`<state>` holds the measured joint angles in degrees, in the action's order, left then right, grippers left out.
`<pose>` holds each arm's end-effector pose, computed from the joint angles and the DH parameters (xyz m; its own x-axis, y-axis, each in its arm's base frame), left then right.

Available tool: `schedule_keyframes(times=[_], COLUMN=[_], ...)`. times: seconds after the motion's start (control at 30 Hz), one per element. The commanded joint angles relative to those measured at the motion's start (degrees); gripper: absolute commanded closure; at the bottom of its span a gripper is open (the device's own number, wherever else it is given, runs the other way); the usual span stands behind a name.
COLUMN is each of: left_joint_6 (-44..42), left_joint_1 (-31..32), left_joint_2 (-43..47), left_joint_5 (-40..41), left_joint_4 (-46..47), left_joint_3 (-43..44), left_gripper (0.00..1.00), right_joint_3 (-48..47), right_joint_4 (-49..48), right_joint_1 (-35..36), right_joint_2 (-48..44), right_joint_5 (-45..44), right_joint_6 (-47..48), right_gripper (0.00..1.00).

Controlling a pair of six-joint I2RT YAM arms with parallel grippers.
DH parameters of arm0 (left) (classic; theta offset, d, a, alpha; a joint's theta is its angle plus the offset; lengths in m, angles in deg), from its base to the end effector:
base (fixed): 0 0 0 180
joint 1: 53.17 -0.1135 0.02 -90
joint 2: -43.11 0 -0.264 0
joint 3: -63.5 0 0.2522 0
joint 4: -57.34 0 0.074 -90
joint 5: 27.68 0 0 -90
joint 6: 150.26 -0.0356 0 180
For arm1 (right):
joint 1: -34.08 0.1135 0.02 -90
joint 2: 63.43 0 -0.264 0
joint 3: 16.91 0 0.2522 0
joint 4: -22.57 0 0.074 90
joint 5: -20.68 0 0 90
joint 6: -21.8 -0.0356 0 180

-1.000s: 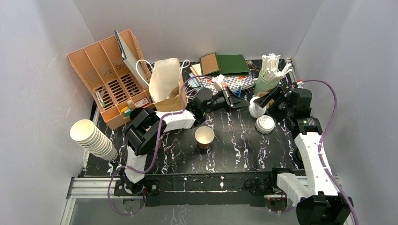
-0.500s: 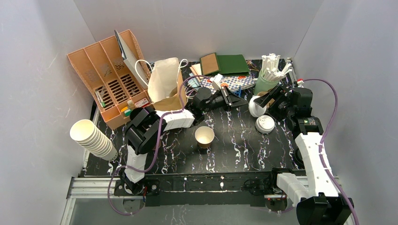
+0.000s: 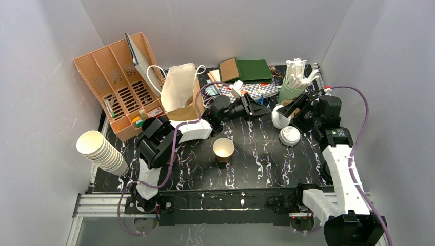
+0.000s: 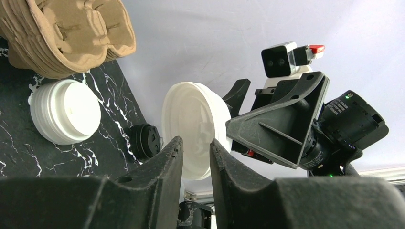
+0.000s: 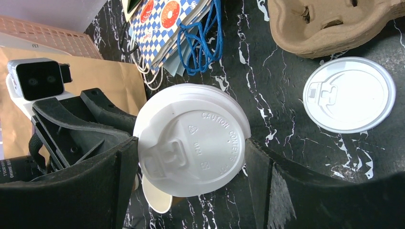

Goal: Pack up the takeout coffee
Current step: Close the cup lid on the coffee cup.

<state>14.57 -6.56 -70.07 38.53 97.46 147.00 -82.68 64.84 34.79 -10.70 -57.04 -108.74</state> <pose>0.2972 -0.3353 0.2506 -0.8722 -0.3629 -0.3279 0.3655 -0.0380 -0.9300 0.2006 0.0101 0.3274 -0.4996 0.6290 -0.5957 0.1671 0.7447 0.6461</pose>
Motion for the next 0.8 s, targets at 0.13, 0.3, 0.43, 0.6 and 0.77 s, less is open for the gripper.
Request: schedule_keyframes(times=[0.13, 0.3, 0.43, 0.6, 0.77], left_joint_6=[1.7, 2.8, 3.7, 3.9, 3.8], left_joint_1=[0.4, 0.9, 0.9, 0.9, 0.8], left_joint_2=[0.8, -0.6, -1.0, -1.3, -1.2], left_joint_5=[-2.4, -3.9, -4.2, -4.7, -3.7], left_joint_4=[3.3, 4.0, 4.9, 5.0, 5.1], left_joint_3=[0.9, 2.1, 2.4, 2.8, 1.9], left_gripper=[0.75, 0.75, 0.85, 0.96, 1.0], right_joint_3=[-1.7, -1.4, -1.3, -1.3, -1.9], right_joint_4=[-2.7, -2.8, -2.9, -3.0, -2.6], right_joint_1=[-0.3, -0.3, -0.2, -0.3, -0.3], right_joint_2=[0.6, 0.8, 1.1, 1.3, 0.8], right_joint_5=[2.9, 3.1, 3.4, 3.8, 3.4], right_joint_6=[-0.4, -0.4, -0.5, -0.5, -0.6], right_gripper=[0.25, 0.25, 0.25, 0.25, 0.26])
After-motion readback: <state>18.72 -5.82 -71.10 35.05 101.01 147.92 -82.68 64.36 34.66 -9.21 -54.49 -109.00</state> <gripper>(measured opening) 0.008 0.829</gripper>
